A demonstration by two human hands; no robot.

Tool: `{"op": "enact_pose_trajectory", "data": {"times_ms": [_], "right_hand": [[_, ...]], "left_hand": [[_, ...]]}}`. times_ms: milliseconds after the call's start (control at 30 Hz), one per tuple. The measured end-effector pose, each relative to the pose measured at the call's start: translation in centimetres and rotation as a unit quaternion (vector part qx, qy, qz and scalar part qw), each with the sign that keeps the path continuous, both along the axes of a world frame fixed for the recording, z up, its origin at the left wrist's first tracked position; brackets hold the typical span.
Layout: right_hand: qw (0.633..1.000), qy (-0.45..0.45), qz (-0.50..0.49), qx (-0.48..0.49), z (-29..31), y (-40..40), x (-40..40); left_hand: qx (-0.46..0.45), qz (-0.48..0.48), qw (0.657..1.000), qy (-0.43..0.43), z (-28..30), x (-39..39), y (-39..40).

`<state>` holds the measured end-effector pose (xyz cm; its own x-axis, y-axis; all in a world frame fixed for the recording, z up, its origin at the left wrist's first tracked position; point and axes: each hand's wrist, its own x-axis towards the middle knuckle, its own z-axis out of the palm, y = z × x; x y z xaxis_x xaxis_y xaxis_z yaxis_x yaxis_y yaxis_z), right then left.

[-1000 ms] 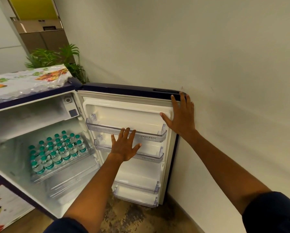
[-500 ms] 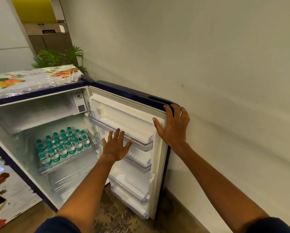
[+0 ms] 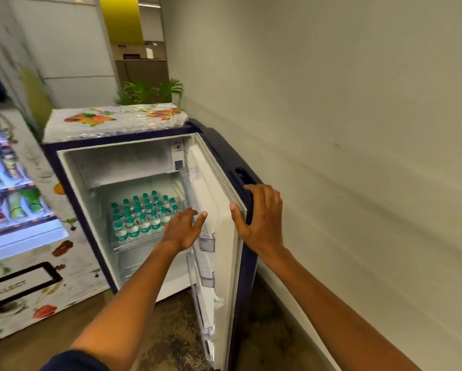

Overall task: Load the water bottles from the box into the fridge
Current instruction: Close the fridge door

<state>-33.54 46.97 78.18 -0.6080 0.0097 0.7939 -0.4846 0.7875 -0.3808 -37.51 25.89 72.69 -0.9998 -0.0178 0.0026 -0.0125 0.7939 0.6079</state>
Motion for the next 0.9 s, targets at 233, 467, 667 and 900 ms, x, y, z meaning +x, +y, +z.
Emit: {"op": "enact_pose_trajectory", "data": {"times_ms": [233,467,667,900], "right_hand": [[0.990,0.016,0.142,0.017,-0.8,-8.8,2.6],[0.958,-0.041,0.281,0.036,-0.5,-16.8,2.7],[0.940,-0.087,0.310,0.111,-0.6,-20.9,1.0],[0.947,-0.105,0.266,0.147,-1.9,-22.5,-3.4]], "left_hand": [[0.120,0.035,0.983,0.134,4.7,4.5,-6.3],[0.220,0.098,0.940,0.243,9.2,7.9,-10.7],[0.091,0.069,0.960,0.255,9.0,8.8,-14.4],[-0.120,0.131,0.950,0.257,7.9,7.3,-17.9]]}}
